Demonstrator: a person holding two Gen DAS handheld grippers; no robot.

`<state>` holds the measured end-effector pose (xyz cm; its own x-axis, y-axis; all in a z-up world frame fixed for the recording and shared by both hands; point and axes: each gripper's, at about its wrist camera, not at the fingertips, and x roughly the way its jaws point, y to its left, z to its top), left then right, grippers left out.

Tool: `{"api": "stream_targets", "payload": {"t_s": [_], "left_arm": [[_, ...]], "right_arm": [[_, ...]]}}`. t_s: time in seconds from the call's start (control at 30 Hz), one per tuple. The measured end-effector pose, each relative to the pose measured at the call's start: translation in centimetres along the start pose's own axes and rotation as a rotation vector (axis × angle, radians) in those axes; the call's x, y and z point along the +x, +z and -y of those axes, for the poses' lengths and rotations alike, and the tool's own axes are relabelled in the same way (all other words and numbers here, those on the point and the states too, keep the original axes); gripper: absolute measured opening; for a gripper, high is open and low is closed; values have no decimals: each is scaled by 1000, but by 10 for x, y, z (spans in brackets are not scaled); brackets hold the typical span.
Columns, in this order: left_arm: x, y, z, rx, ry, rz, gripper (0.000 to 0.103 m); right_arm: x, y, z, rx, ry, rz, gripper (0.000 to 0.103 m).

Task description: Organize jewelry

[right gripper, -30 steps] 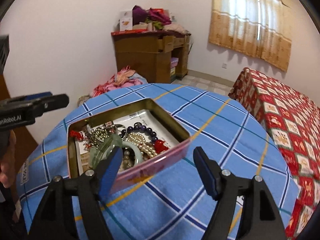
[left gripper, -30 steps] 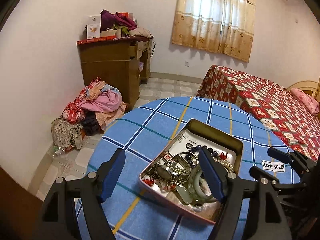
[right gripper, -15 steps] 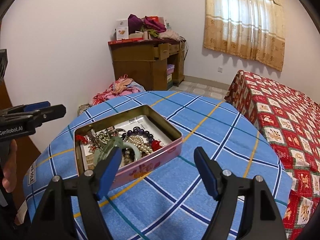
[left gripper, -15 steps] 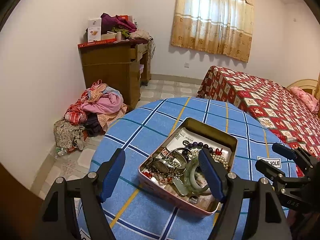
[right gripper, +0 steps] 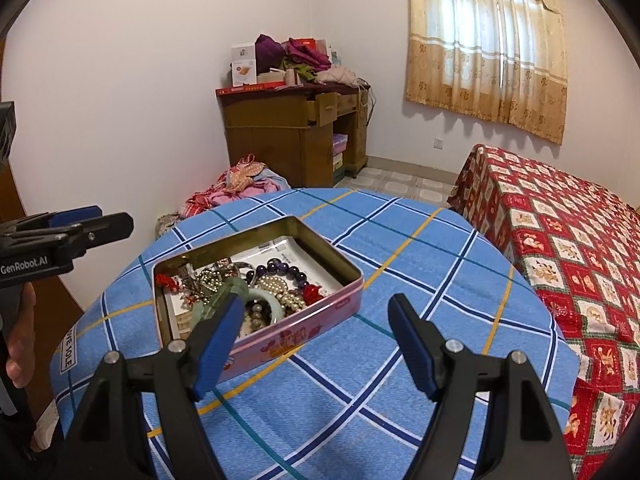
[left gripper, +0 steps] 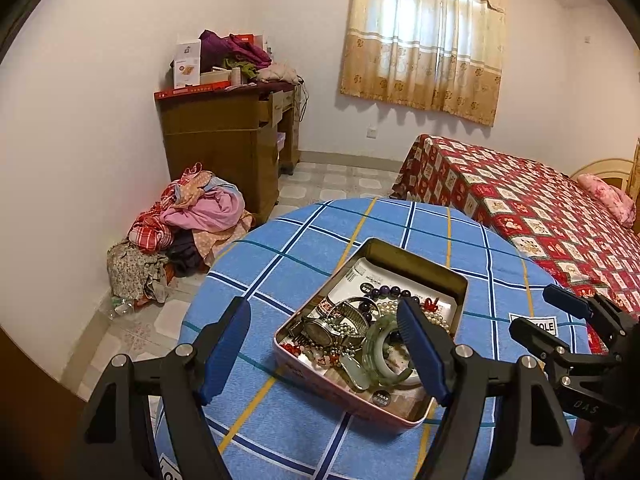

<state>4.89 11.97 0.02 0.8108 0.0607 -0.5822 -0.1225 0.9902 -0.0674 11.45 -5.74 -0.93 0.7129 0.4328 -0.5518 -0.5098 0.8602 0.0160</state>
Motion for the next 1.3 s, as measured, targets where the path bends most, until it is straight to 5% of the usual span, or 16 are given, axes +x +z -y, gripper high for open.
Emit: {"api": "stream_targets", "payload": {"t_s": [1.3], "left_arm": [[3,-2,5,11,40,-19,81]], "right_arm": [[-2,-4,1,8,-7,8,81]]}}
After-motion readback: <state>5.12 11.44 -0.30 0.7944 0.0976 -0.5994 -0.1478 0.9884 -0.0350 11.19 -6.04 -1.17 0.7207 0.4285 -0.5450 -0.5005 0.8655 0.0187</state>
